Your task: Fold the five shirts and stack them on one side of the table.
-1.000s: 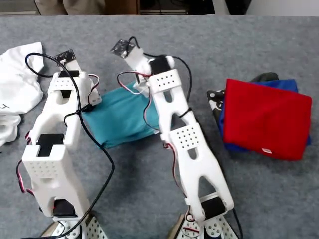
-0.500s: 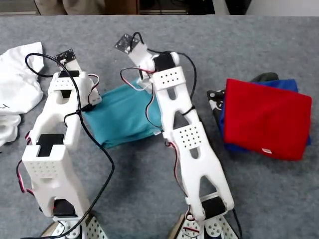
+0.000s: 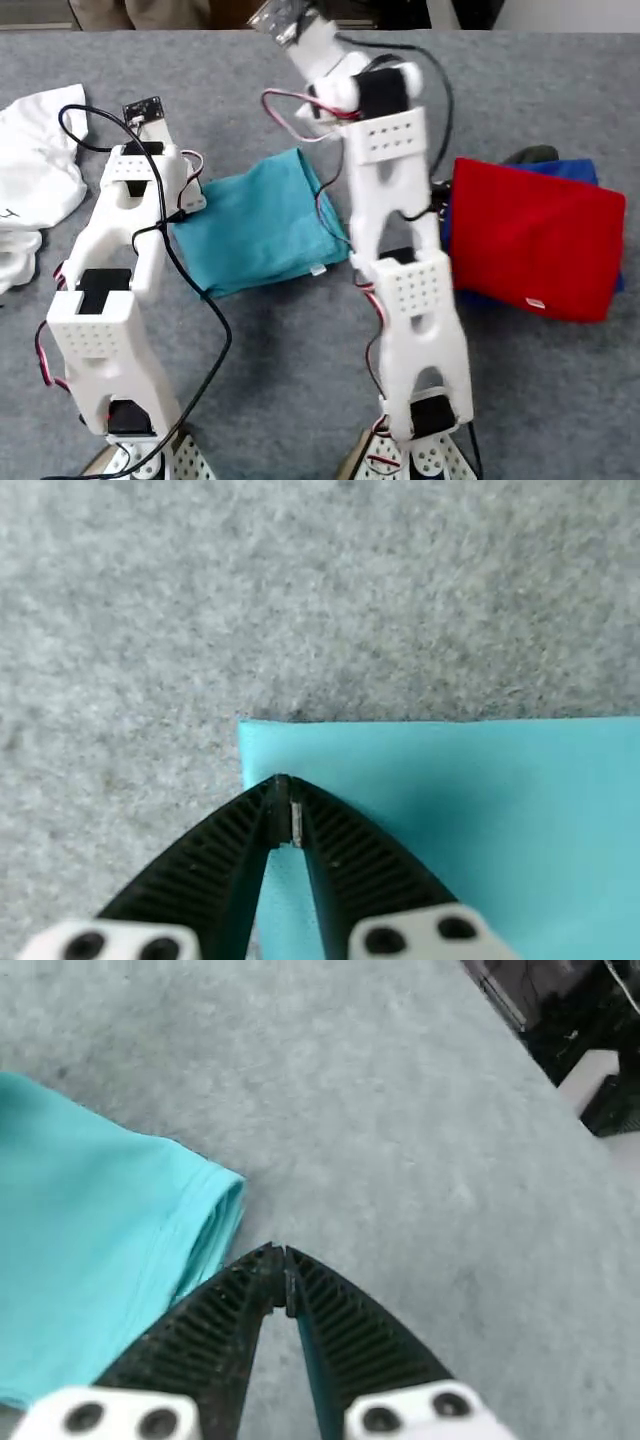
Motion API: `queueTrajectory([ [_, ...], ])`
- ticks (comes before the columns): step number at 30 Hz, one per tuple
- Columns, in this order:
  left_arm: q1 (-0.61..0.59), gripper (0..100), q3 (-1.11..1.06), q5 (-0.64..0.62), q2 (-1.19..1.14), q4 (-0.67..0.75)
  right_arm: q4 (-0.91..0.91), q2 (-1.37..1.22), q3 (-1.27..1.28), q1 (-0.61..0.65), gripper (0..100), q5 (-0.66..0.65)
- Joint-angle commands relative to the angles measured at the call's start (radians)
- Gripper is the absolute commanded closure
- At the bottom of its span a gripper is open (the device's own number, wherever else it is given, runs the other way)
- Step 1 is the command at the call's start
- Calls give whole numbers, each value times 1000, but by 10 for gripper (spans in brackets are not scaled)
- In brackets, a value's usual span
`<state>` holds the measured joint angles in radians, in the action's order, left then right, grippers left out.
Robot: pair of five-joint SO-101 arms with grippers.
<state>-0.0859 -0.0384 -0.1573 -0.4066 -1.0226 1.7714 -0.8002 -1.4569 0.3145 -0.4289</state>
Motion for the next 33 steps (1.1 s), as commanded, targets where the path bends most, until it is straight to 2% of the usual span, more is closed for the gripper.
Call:
queueTrajectory([
  [1, 11, 981, 23, 3, 7, 2, 15, 176, 162, -21, 994, 12],
  [8, 11, 980, 31, 2, 22, 2, 17, 522, 656, -42, 994, 17],
  [12, 14, 973, 34, 2, 150, -51, 11, 794, 1024, -38, 994, 9],
  [17, -12, 798, -8, -63, 286, -100, 9, 1101, 1409, -41, 993, 9],
  [19, -38, 742, -31, -52, 321, -104, 9, 1194, 1552, -36, 993, 9],
  [23, -135, 776, -104, -2, 423, -106, 2, 1296, 1817, -33, 993, 37],
  [26, -189, 873, -193, 44, 539, -127, -37, 1294, 1943, 1, 993, 232],
  [29, -196, 966, -361, 103, 664, -126, -150, 1273, 1997, 73, 992, 454],
  [31, -201, 961, -503, 129, 756, -64, -269, 1248, 2003, 120, 989, 591],
  [33, -203, 957, -641, 137, 852, 55, -370, 1218, 2006, 143, 956, 712],
])
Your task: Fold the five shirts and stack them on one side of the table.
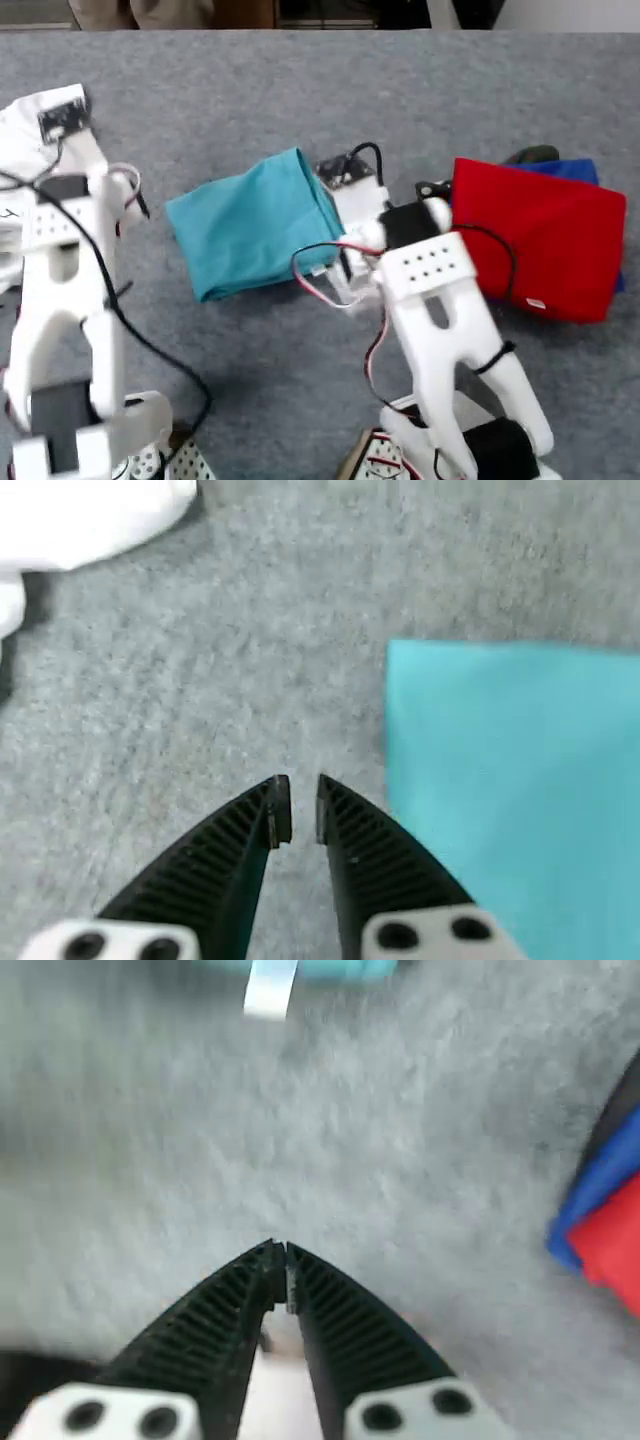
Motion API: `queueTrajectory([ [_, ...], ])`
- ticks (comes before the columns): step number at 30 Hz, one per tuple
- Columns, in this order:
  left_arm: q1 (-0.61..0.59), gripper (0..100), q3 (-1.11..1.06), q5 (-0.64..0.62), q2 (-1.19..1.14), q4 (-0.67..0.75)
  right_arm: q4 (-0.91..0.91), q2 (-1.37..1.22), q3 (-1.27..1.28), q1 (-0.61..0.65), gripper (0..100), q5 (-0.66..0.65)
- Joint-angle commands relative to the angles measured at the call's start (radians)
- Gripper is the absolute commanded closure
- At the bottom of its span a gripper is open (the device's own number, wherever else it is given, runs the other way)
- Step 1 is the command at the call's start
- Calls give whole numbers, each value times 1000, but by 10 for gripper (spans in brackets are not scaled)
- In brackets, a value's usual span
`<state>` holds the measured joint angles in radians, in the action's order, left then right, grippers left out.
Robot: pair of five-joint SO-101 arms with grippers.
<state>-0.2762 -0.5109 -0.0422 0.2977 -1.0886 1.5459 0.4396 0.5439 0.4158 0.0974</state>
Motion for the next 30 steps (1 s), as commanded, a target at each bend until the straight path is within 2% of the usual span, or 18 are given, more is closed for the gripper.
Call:
queueTrajectory([
  [1, -12, 957, -230, 21, 193, 190, -187, -44, 2, 44, 929, 235],
  [5, -8, 957, -446, 15, 308, 439, -316, -165, -27, 45, 795, 350],
  [8, -9, 957, -500, 14, 329, 525, -331, -292, -113, 45, 742, 474],
  [12, -11, 959, -500, 12, 326, 523, -327, -463, -262, 62, 680, 617],
  [17, -11, 958, -502, 12, 325, 528, -327, -622, -433, 101, 567, 730],
  [25, -11, 958, -503, 12, 325, 529, -344, -914, -687, 139, 558, 833],
  [30, -11, 958, -503, 12, 325, 531, -336, -1075, -797, 131, 560, 829],
])
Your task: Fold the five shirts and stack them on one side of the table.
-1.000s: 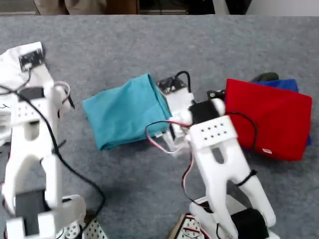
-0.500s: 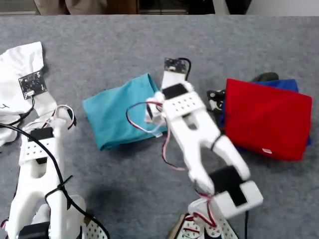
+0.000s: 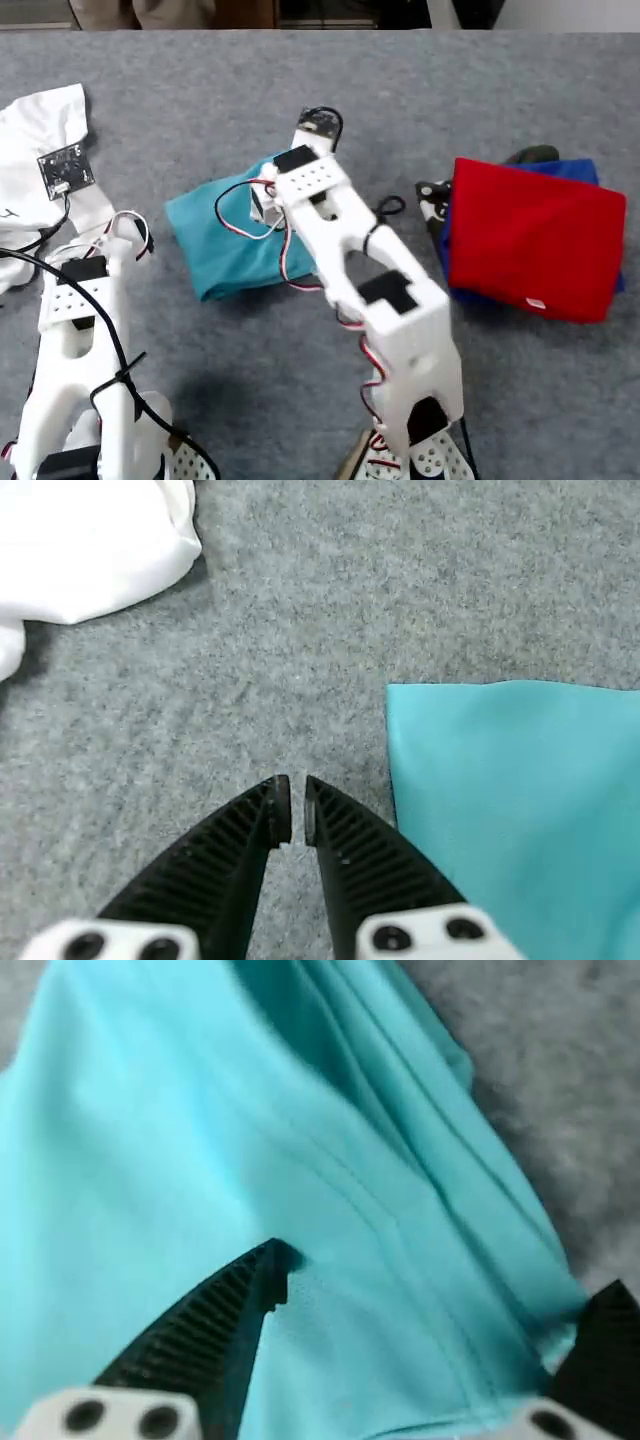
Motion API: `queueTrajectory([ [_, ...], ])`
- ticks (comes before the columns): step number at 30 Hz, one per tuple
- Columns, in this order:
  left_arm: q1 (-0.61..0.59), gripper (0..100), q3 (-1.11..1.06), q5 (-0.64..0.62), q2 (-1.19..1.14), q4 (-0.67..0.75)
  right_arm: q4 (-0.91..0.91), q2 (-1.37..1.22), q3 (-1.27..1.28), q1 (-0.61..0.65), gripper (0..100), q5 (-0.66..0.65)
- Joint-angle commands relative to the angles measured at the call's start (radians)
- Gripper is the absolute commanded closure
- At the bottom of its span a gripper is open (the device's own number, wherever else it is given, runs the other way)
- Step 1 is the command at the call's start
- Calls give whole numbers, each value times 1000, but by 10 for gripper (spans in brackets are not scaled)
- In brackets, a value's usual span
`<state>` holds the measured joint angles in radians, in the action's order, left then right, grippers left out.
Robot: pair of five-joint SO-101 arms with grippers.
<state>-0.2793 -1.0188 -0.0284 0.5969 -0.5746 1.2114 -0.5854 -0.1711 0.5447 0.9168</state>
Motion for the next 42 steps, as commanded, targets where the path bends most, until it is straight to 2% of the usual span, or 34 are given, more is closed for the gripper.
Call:
queueTrajectory([
  [1, -8, 958, 5, -2, 25, 17, 11, -65, -97, 2, 569, 12],
  [4, -8, 958, 3, 0, 25, 17, 40, -93, -133, -1, 660, 9],
  [10, -8, 958, 3, 0, 25, 17, 61, -101, -157, -73, 975, 2],
  [14, -8, 958, 2, 0, 25, 17, 91, -96, -165, -117, 977, -23],
  [18, -8, 958, 2, 0, 25, 17, 229, -96, -254, -142, 995, -28],
  [27, -8, 958, 0, 0, 24, 17, 551, -97, -705, -255, 995, -147],
  [31, -8, 958, -2, 0, 24, 17, 577, -77, -825, -349, 995, -229],
  [35, -8, 958, -2, 2, 24, 17, 577, 19, -779, -438, 995, -295],
  [42, -8, 958, -2, 2, 24, 17, 575, 314, -478, -581, 995, -381],
])
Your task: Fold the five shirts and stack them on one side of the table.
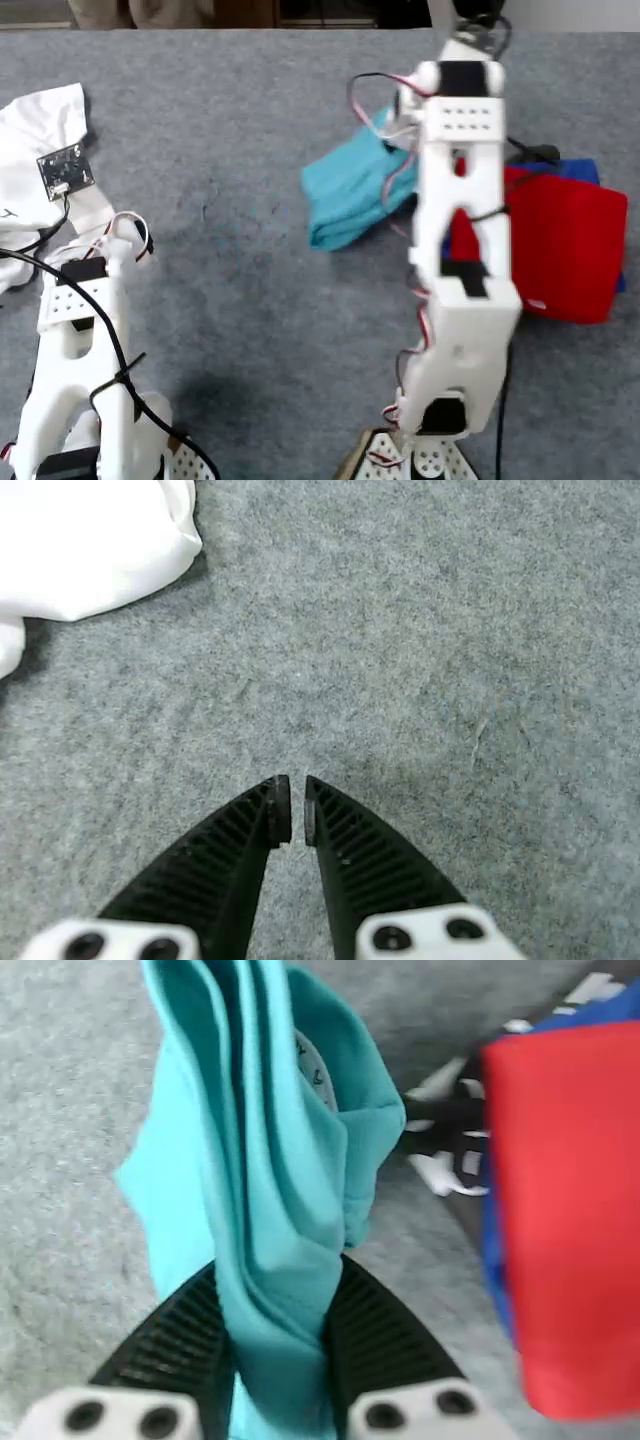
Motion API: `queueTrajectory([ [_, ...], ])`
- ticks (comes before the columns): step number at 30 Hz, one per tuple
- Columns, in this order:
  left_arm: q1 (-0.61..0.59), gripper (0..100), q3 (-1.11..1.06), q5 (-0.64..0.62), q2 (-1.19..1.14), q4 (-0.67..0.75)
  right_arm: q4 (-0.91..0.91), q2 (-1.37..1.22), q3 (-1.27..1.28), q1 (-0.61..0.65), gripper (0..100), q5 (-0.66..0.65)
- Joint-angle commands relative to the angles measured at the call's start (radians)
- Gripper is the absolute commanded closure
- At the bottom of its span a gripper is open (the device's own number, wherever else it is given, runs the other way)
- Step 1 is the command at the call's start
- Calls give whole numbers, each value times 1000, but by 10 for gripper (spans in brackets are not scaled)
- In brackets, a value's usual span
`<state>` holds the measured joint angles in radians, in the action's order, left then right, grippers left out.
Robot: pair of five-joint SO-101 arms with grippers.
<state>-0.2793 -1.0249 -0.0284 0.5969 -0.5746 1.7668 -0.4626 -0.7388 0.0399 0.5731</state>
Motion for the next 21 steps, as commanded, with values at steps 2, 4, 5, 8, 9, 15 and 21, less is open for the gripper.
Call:
queueTrajectory([
  [2, -8, 958, 5, 2, 24, 17, 18, 269, 156, -137, 995, -66],
  [4, -8, 958, 5, 2, 24, 17, 17, 332, 203, -213, 995, -103],
  [5, -8, 958, 5, 2, 24, 17, 17, 355, 222, -254, 995, -120],
  [8, -8, 958, 3, 2, 24, 17, 17, 400, 255, -381, 995, -184],
  [9, -8, 958, 3, 2, 24, 17, 17, 409, 259, -421, 995, -204],
  [15, -6, 958, 3, 2, 24, 17, 15, 404, 263, -608, 994, -328],
  [21, -5, 957, 2, 6, 24, 14, 17, 320, 292, -690, 990, -422],
])
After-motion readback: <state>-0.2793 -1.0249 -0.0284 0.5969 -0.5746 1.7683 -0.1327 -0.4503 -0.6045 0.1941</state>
